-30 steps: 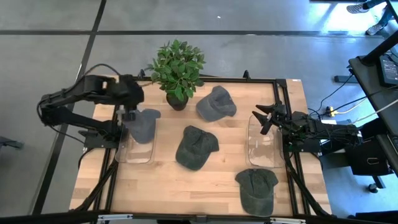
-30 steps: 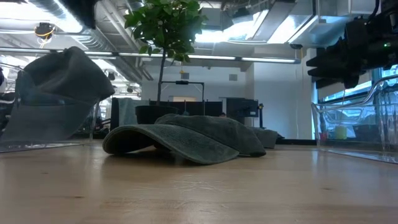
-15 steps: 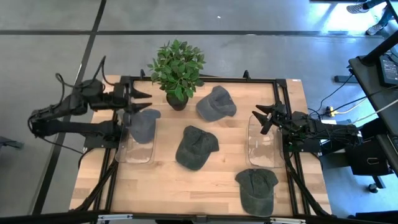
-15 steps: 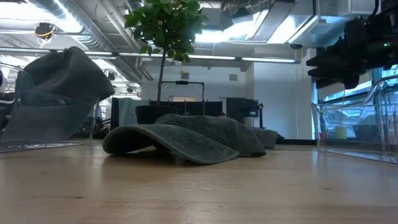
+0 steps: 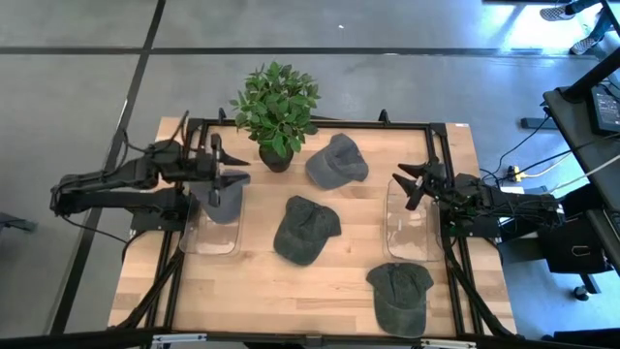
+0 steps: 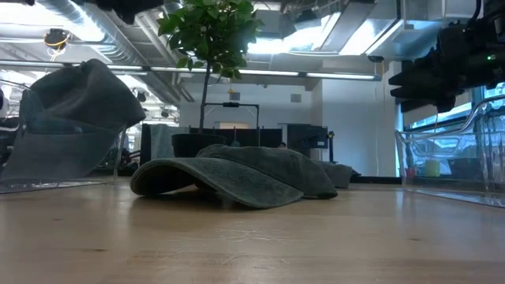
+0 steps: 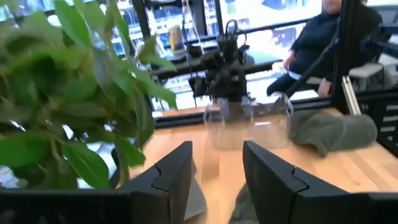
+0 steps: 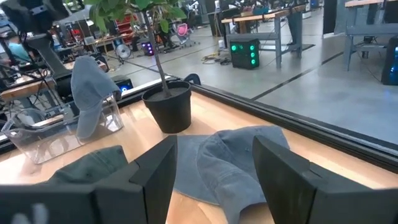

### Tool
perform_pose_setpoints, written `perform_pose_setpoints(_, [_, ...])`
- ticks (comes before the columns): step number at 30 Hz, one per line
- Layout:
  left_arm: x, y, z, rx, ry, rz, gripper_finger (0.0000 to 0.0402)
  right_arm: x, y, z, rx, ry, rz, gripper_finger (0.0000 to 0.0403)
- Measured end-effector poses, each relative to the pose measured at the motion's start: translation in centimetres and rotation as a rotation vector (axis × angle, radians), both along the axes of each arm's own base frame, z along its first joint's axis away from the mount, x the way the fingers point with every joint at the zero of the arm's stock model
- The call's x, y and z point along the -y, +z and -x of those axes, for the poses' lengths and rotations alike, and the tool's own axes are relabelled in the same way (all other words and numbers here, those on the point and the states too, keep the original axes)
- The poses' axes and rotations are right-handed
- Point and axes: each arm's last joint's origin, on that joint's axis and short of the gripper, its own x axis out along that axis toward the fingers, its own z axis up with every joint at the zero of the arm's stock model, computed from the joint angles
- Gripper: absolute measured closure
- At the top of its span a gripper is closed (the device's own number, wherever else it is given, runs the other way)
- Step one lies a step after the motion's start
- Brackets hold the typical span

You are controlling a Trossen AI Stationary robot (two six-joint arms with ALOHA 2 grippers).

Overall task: Pick & Place hat
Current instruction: Put the gray cap into the left transparent bin

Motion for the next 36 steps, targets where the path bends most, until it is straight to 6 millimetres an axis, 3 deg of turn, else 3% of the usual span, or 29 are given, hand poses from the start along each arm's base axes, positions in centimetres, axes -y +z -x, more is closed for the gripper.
perform_pose_setpoints(4, [-0.1,-0.7,-0.4,-0.014,0.013,0.008,0.0264,-0.3,0.6,-0.3,-0.029,0.136,0.173,0.0194])
perform_pose_setpoints(7, [-0.2,-0.7,-0.6,-0.016,0.018,0.037,0.0267,-0.2,1.4,-0.4,0.017,0.097,0.245,0.0194])
perform_pose_setpoints(14, [-0.2,-0.7,-0.6,-0.017,0.019,0.04,0.0265,-0.1,1.7,-0.9,-0.014,0.045,0.254,0.0194])
perform_pose_setpoints(17, [-0.2,-0.7,-0.6,-0.017,0.019,0.04,0.0267,0.0,2.7,-1.0,-0.029,0.025,0.212,0.0194])
perform_pose_setpoints(21, [-0.2,-0.7,-0.6,-0.017,0.019,0.04,0.0269,0.1,4.5,-1.3,-0.108,0.018,0.148,0.0194])
perform_pose_setpoints(28, [-0.2,-0.7,-0.6,-0.017,0.019,0.04,0.0265,1.0,8.9,-2.1,-0.165,-0.165,-0.105,0.0194])
perform_pose_setpoints(36, [-0.2,-0.7,-0.6,-0.017,0.019,0.04,0.0269,2.8,14.0,-5.4,-0.357,-0.24,-0.118,0.0194])
